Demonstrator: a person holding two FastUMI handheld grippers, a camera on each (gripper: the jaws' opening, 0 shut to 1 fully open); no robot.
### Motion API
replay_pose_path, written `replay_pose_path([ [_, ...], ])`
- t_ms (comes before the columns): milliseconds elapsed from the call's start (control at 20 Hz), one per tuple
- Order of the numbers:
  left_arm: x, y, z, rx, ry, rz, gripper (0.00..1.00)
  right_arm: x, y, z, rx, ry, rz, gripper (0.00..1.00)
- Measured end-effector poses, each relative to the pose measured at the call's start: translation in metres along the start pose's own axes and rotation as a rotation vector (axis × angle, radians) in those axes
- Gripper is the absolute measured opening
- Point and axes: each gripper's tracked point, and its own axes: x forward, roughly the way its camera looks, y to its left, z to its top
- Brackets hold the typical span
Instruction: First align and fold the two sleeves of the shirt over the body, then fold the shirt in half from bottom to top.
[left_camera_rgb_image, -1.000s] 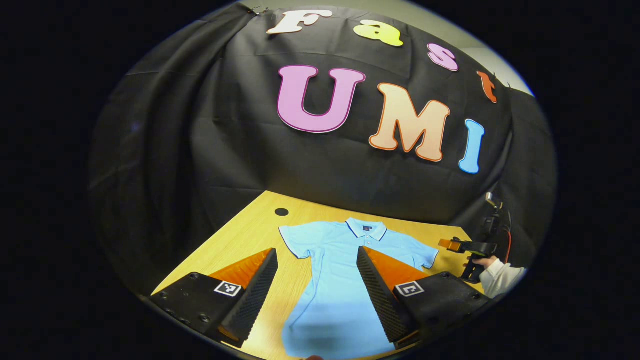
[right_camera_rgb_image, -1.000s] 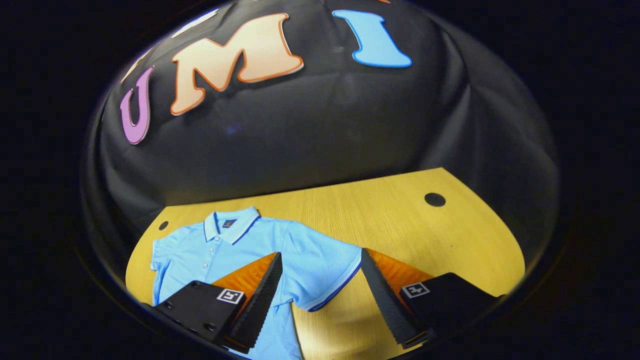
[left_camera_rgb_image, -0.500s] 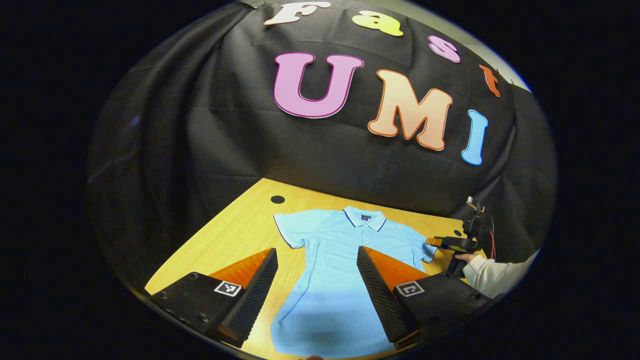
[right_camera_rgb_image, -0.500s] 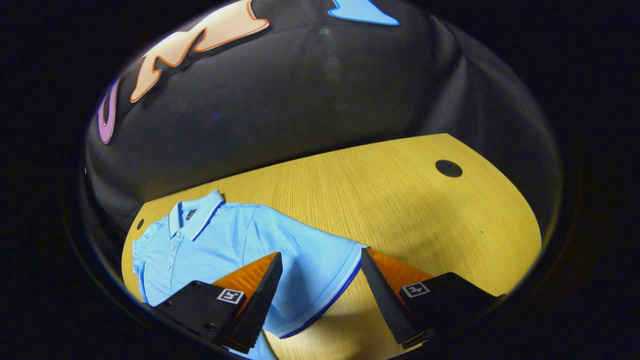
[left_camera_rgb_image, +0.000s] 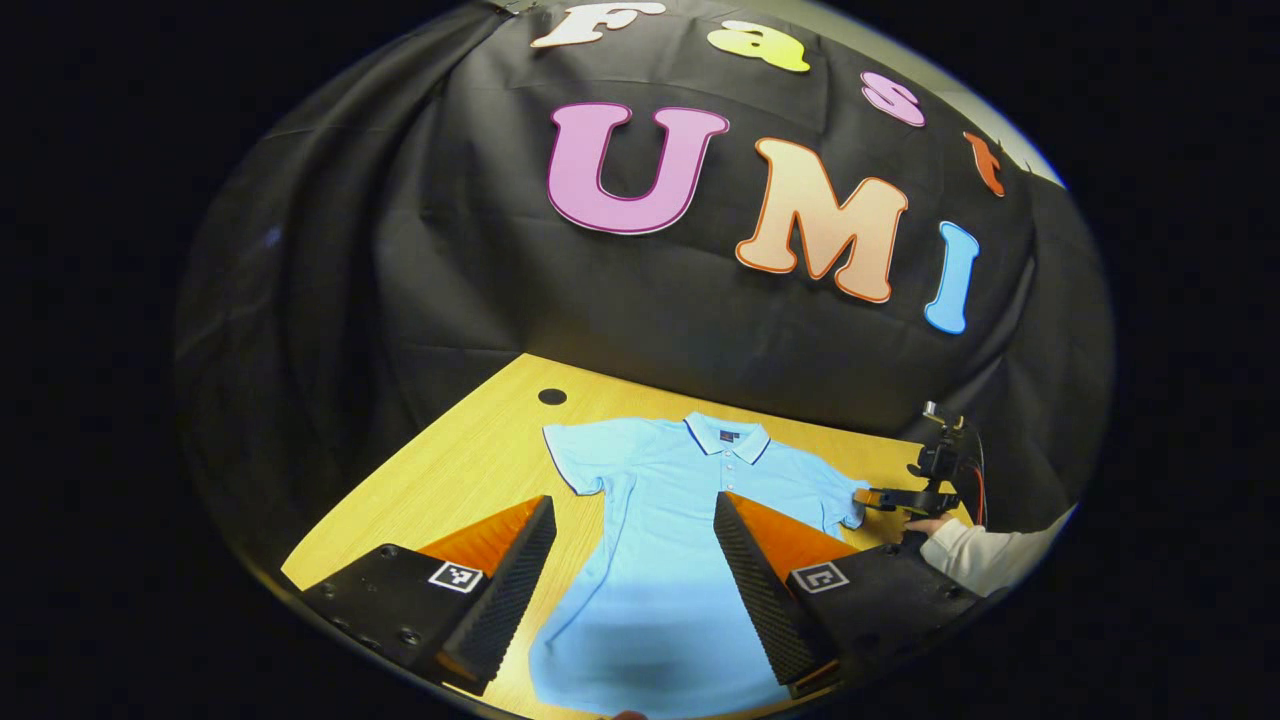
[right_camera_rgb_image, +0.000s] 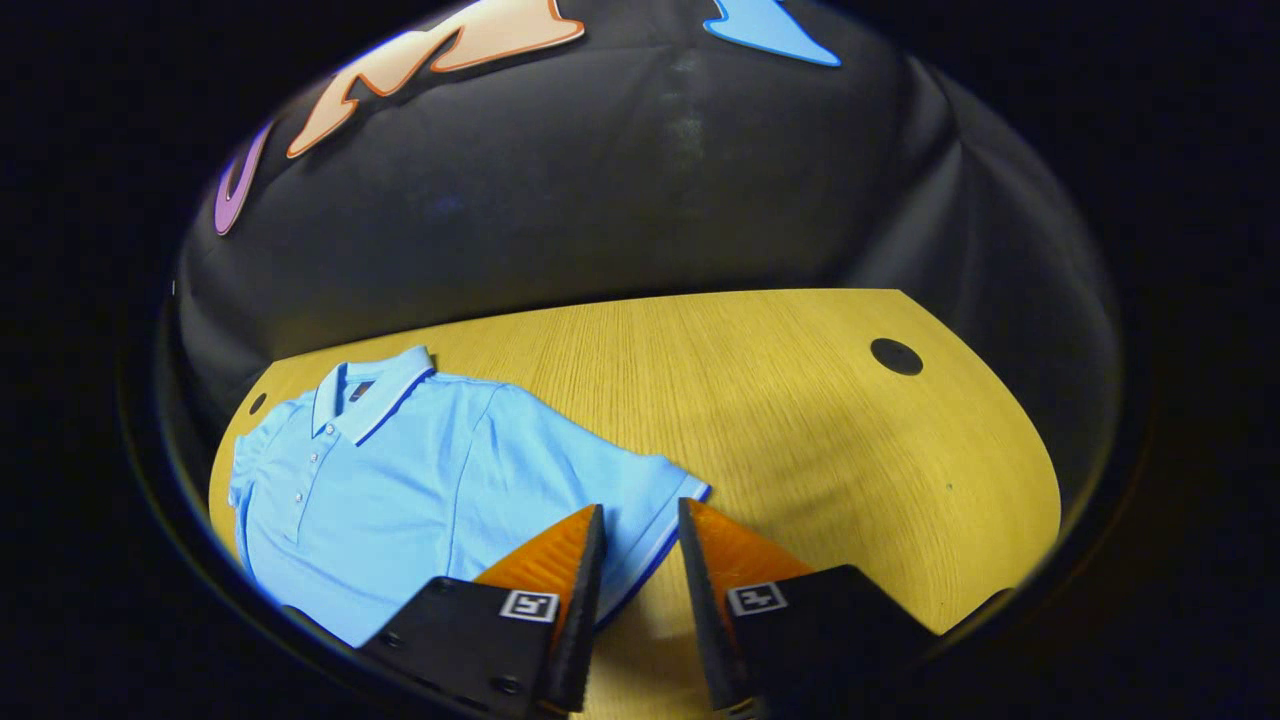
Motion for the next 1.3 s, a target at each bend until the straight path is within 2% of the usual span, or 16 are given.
replay_pose_path([
  [150,-0.002,0.001,0.0,-0.014,0.001,0.003,0.95,-0.004,0.008,-0.004,0.0,0.016,0.024,0.15],
  [300,-0.003,0.003,-0.001,-0.013,-0.001,0.007,0.95,-0.01,0.017,-0.004,-0.01,0.019,0.035,0.04],
  [450,-0.006,0.004,0.0,-0.012,-0.001,0.004,0.95,-0.027,0.047,0.028,0.014,-0.076,0.096,0.05],
  [650,-0.006,-0.002,-0.002,0.004,0.004,-0.018,0.95,-0.053,0.12,0.049,-0.014,-0.13,0.26,0.04],
  [900,-0.004,-0.006,-0.009,0.017,0.014,-0.032,0.95,-0.056,0.201,0.017,-0.056,-0.067,0.402,0.04],
  [950,-0.003,-0.008,-0.012,0.006,0.021,-0.038,0.95,-0.052,0.213,0.008,-0.056,-0.049,0.415,0.06],
  [1050,-0.001,-0.014,-0.016,-0.017,0.031,-0.057,0.95,-0.055,0.227,-0.007,-0.062,-0.012,0.438,0.23],
  [1100,0.001,-0.016,-0.018,-0.022,0.033,-0.063,0.95,-0.058,0.231,-0.012,-0.067,0.003,0.452,0.28],
  [1250,0.009,-0.019,-0.022,-0.02,0.038,-0.083,0.95,-0.066,0.23,-0.022,-0.128,0.017,0.438,0.96],
  [1300,0.015,-0.019,-0.022,-0.021,0.04,-0.093,0.95,-0.07,0.226,-0.021,-0.15,0.009,0.428,0.99],
])
